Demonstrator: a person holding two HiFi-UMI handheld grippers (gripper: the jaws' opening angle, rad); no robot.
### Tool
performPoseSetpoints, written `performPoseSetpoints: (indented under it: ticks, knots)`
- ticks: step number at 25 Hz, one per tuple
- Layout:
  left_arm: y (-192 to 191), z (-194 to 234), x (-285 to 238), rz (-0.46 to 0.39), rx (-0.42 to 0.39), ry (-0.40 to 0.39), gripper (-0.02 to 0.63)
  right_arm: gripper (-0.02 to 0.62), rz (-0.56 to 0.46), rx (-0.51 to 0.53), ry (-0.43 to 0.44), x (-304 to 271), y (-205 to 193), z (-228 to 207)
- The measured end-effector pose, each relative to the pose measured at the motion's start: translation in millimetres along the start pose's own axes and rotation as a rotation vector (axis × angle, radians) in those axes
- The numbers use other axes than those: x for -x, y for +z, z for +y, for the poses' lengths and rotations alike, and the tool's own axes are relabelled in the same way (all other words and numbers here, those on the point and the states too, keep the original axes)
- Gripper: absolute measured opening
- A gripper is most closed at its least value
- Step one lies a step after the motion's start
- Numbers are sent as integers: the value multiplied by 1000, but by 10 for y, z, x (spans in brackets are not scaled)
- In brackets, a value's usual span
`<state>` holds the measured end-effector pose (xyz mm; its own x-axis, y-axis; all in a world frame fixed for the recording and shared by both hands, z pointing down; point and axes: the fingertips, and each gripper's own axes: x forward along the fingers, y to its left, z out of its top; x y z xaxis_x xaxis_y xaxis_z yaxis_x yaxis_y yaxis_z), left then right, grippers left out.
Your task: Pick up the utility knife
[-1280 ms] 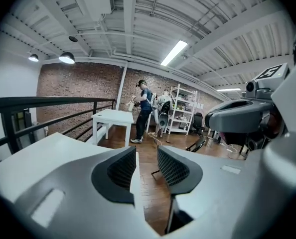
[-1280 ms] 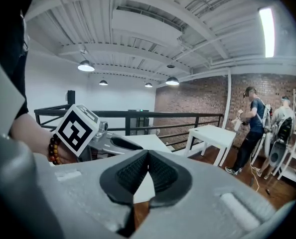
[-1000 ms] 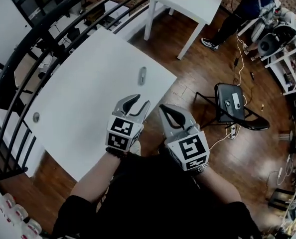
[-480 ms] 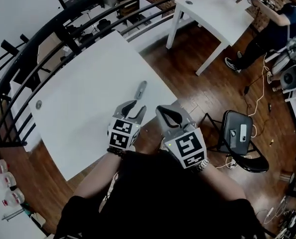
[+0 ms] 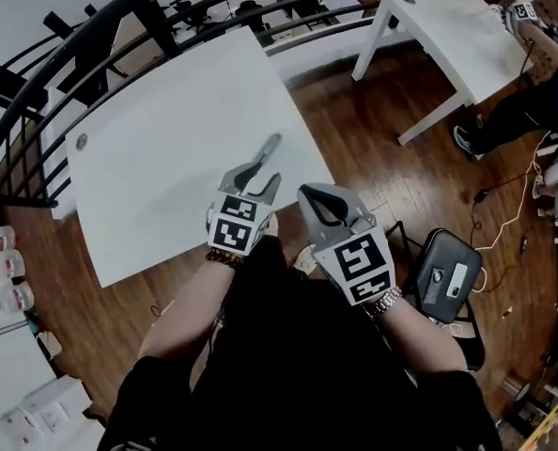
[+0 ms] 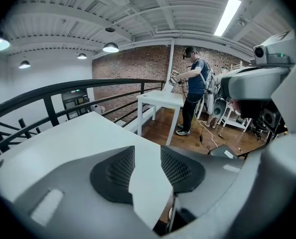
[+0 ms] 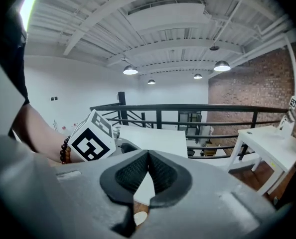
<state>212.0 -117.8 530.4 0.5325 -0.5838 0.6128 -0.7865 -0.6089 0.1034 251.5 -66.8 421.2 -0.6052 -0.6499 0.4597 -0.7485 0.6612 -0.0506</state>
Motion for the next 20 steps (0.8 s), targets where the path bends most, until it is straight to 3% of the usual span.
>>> performPoseSetpoints:
  ticks: [5, 10, 20]
  knots:
    - [-108, 213, -348, 66, -24, 41, 196, -8, 33, -10, 27, -174, -37, -126]
    - [-236, 497, -706, 118, 8, 57, 207, -8, 72, -7, 22, -358, -39, -351]
    - [-512, 656, -1164, 192, 59, 4, 216, -8, 147, -15, 38, -746, -132, -543]
